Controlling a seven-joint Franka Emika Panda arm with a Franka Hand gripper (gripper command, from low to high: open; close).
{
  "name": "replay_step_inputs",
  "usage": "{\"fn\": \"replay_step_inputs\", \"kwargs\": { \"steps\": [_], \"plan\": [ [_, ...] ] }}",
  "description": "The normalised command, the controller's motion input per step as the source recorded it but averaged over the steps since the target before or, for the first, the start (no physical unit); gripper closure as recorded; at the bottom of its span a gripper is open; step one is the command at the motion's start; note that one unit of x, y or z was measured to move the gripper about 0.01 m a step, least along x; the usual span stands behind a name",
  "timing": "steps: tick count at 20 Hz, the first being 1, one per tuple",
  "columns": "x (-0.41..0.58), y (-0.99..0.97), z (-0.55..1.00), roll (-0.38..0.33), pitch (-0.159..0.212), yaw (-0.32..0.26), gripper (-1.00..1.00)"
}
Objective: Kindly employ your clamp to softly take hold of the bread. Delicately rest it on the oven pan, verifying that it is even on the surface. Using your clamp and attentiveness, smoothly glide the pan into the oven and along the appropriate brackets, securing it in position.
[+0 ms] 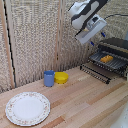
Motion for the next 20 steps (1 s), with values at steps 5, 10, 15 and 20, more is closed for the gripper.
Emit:
{"fn": "replay_step_inputs", "kwargs": {
  "steps": [5, 10, 15, 20],
  "plan": [
    [-0.002, -0.01, -0.42, -0.269, 0.136, 0.275, -1.0],
    [0.0, -0.01, -0.41, -0.264, 0.135, 0.276, -1.0],
    [-0.007, -0.04, -0.27, -0.248, 0.156, 0.259, -1.0],
    [0.0, -0.09, -0.2, -0.212, 0.118, 0.278, -1.0]
  ]
}}
